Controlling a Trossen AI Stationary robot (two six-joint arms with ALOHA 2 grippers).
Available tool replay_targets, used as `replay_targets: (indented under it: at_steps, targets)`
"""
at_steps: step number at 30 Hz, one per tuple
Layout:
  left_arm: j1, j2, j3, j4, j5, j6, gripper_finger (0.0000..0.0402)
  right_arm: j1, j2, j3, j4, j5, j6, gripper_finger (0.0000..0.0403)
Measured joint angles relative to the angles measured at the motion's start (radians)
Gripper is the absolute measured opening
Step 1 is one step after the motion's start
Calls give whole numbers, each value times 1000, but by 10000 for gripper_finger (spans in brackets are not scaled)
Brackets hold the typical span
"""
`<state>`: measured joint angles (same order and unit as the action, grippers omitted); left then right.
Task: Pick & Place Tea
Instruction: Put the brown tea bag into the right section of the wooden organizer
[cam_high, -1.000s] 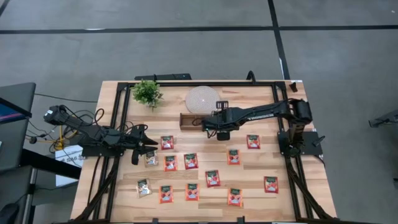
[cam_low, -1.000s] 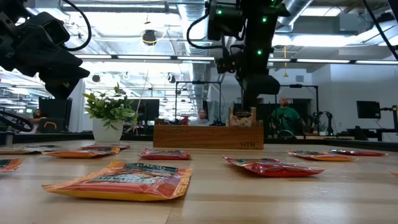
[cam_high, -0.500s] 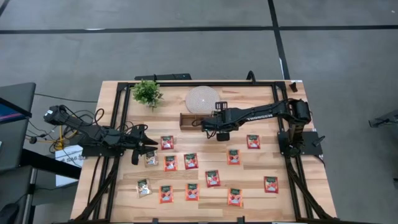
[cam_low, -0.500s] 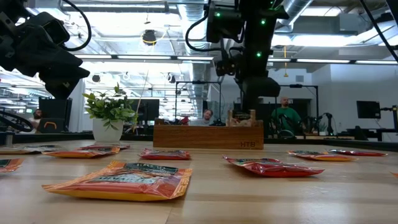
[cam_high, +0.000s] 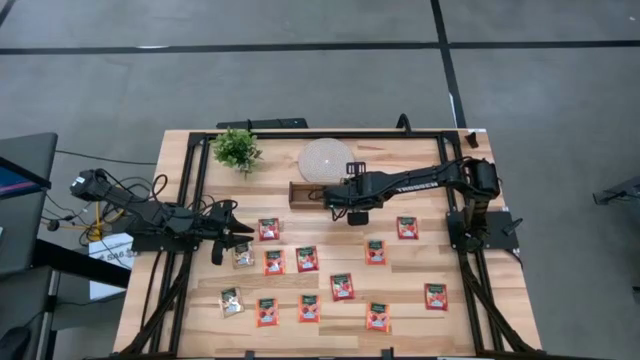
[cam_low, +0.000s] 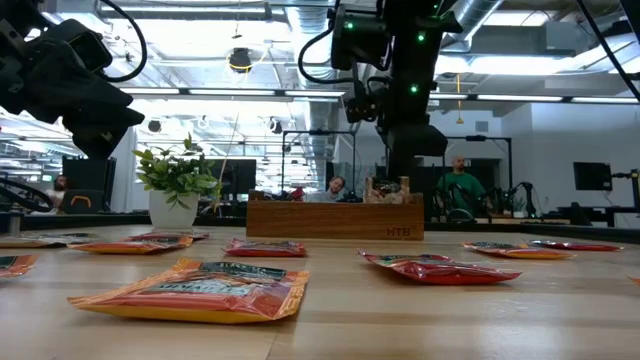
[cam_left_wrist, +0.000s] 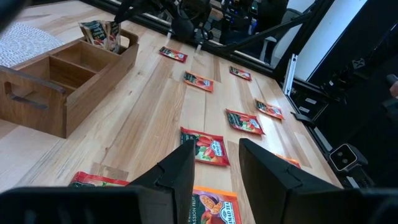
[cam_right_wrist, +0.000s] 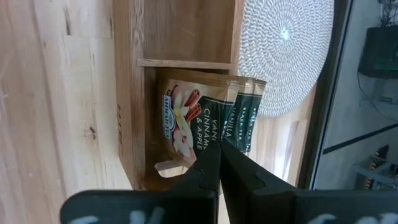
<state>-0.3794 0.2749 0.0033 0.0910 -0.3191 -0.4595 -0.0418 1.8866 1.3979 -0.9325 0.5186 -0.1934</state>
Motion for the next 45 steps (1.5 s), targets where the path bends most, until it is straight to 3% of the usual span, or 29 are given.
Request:
replay_targets:
  at_steps: [12,17,21,29,36,45]
  targets:
    - [0,0,0,0,0,0,117,0,0,0,5,-22,1,69]
    - [0,0,0,0,0,0,117,4,0,12,-13,71,1,72]
    - [0,0,0,0,0,0,117,32,0,78,-104,155,2,67]
    - [0,0,0,0,0,-1,117,120,-11,234,-359,161,116,66]
    - [0,0,0,0,0,-1,117,153,-122,194,-502,101,281,66]
    - [0,0,0,17,15,0,117,171,-412,16,-497,21,556,66]
